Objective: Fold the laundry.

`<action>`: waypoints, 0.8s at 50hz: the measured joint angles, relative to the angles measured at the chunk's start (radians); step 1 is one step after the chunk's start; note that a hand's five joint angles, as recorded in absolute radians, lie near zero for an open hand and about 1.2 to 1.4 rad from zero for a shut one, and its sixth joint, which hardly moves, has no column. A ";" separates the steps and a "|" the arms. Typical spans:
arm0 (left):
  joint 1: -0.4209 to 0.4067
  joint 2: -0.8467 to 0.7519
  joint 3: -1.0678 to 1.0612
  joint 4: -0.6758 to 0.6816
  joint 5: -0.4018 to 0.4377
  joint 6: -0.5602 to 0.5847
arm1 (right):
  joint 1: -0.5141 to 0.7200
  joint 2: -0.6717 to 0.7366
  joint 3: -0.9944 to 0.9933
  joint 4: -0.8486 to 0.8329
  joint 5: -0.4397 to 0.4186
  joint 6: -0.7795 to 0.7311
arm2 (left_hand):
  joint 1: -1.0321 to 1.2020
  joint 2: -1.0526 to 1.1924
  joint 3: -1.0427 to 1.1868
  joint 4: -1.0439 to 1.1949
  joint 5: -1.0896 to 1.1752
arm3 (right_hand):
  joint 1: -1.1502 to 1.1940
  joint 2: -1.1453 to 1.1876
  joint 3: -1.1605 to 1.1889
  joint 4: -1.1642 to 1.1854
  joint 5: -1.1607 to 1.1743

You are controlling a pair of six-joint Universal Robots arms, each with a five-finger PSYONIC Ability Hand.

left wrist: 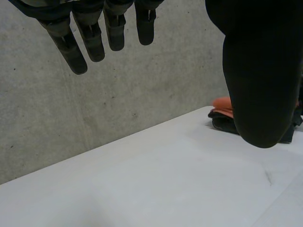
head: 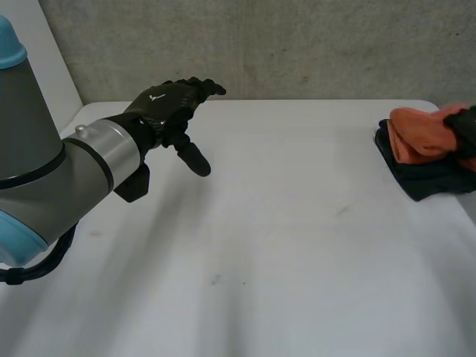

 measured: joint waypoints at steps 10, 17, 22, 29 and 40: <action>-0.002 -0.004 0.000 0.000 0.000 0.000 | -0.052 -0.128 0.097 0.075 0.007 -0.032 | 0.000 0.000 0.000 0.000 0.000 | -0.657 -0.922 -0.906 -0.929 -0.757; -0.003 0.001 0.000 0.000 -0.001 0.000 | 0.005 -0.313 0.157 0.120 0.061 -0.011 | 0.000 0.000 0.000 0.000 0.000 | -0.657 -0.922 -0.906 -0.929 -0.757; -0.004 0.019 0.002 0.001 -0.015 0.001 | 0.131 -0.500 0.206 0.130 0.226 0.035 | 0.000 0.000 0.000 -0.001 0.000 | -0.657 -0.922 -0.905 -0.929 -0.757; 0.000 0.063 0.003 0.006 -0.089 0.009 | 0.308 -0.656 0.299 0.151 0.457 0.127 | -0.001 0.000 0.000 -0.001 0.000 | -0.657 -0.922 -0.905 -0.929 -0.757; 0.069 0.108 -0.043 0.016 -0.243 0.061 | 0.621 -0.829 0.649 0.119 0.668 0.225 | -0.002 0.000 0.000 -0.001 0.000 | -0.657 -0.922 -0.905 -0.929 -0.757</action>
